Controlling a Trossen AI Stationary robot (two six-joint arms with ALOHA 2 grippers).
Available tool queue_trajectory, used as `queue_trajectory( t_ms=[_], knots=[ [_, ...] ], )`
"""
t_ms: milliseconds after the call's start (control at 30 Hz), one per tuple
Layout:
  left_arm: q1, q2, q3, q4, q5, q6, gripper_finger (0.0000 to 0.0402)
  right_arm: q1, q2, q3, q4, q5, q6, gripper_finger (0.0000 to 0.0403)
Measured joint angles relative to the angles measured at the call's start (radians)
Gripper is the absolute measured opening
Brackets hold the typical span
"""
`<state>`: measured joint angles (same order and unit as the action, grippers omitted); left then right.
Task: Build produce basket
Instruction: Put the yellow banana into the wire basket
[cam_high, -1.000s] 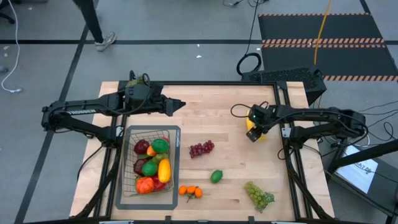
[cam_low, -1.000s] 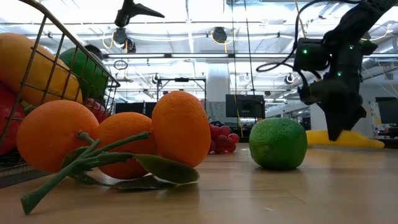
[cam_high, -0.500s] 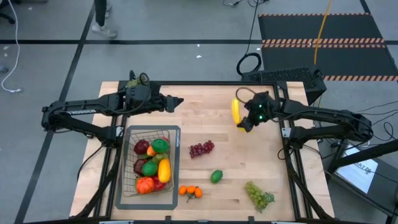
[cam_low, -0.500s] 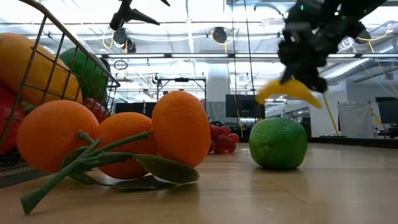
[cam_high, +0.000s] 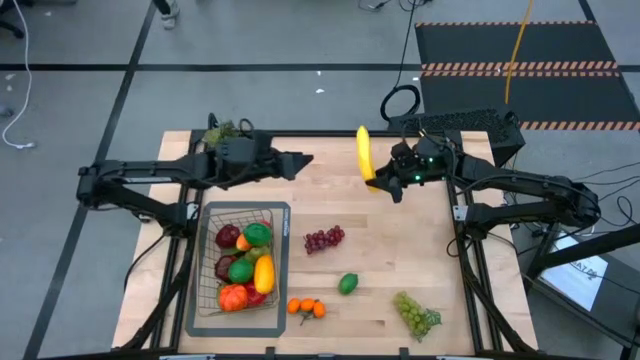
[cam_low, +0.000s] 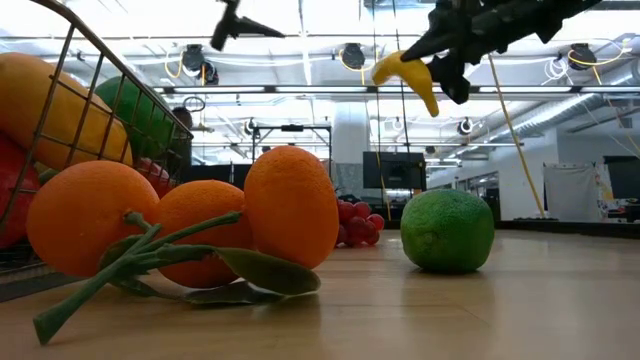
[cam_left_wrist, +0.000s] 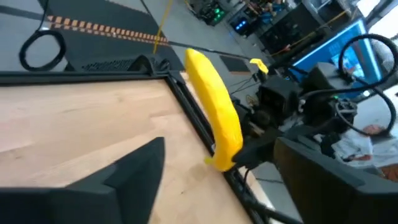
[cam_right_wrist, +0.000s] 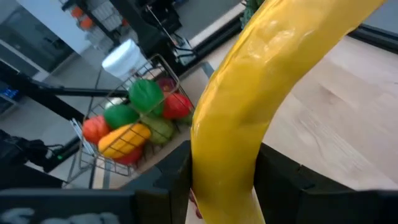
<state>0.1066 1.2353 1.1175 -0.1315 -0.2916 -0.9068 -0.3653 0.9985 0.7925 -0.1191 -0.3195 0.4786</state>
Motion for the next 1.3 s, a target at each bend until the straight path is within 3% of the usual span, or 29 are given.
queue_trajectory(
  t_ms=[167, 267, 500, 667, 800, 1133, 1300],
  knots=[
    [0.0, 0.11, 0.0, 0.159, -0.007, -0.004, 0.0379, 0.0, 0.0, 0.0, 0.003, 0.0, 0.006, 0.0139],
    [0.0, 0.188, 0.0, 0.272, -0.019, 0.021, 0.0396, 0.001, 0.0, 0.0, 0.003, -0.001, 0.005, 0.0139],
    [0.0, 0.362, 0.0, 0.553, -0.023, 0.104, 0.0373, 0.001, 0.0, 0.0, 0.031, -0.074, -0.029, 0.0139],
    [0.005, 0.447, 0.0, 0.702, -0.019, 0.082, 0.0377, 0.011, 0.002, 0.0, 0.081, -0.102, -0.05, 0.0139],
    [0.017, 0.488, 0.0, 0.737, 0.014, 0.008, 0.0378, 0.03, 0.013, 0.0, 0.102, -0.074, -0.048, 0.0139],
    [0.025, 0.513, 0.0, 0.806, 0.033, 0.073, 0.0377, 0.067, 0.12, 0.0, 0.165, -0.078, -0.069, 0.0139],
    [0.048, 0.514, 0.0, 0.795, 0.032, 0.045, 0.0335, 0.066, 0.13, 0.0, 0.175, -0.078, -0.062, 0.0139]
  ],
)
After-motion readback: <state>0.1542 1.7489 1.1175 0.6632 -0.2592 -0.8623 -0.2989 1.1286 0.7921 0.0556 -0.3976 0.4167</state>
